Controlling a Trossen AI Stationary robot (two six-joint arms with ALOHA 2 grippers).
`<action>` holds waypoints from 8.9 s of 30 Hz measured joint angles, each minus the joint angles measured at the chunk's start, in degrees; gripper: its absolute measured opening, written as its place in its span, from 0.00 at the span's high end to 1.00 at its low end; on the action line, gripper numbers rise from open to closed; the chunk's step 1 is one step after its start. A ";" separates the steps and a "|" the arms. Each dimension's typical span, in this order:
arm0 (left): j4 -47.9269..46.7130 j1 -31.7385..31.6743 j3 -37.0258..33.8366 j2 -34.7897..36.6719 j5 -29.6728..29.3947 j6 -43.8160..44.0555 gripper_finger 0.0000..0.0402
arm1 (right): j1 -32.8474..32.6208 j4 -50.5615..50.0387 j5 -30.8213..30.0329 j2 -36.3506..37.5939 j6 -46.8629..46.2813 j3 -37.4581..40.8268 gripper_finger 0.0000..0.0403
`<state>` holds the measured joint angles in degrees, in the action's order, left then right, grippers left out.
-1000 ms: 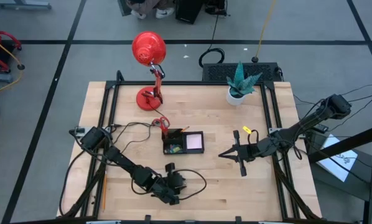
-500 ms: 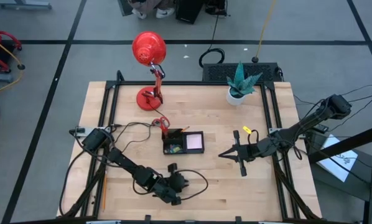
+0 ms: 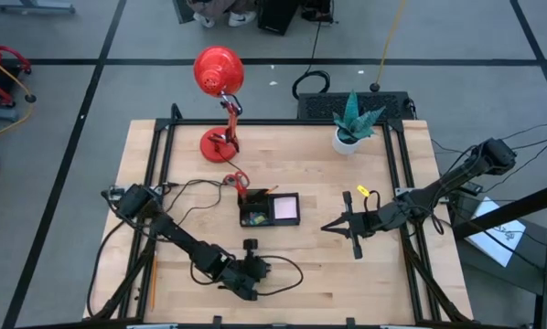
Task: Pick and place office supplies into organizer
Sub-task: Put the pink binder clip into the black desk organizer, then return to Home Position
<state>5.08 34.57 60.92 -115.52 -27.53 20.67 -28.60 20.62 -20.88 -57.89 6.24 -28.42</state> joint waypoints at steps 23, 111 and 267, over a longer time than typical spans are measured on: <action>-30.29 -11.79 0.32 9.78 -10.22 6.76 0.89 | 0.90 6.36 -0.02 0.02 0.90 3.63 1.00; -17.83 4.59 7.55 10.73 -14.15 -7.97 0.99 | 0.87 7.89 0.02 0.04 0.52 3.61 1.00; 22.92 15.17 -60.29 98.66 -28.25 -41.00 1.00 | 25.21 17.57 20.77 30.27 -12.57 27.61 1.00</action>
<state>27.99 49.74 0.62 -16.86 -55.78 -20.33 -3.39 38.19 -0.12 -27.62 -6.33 -0.82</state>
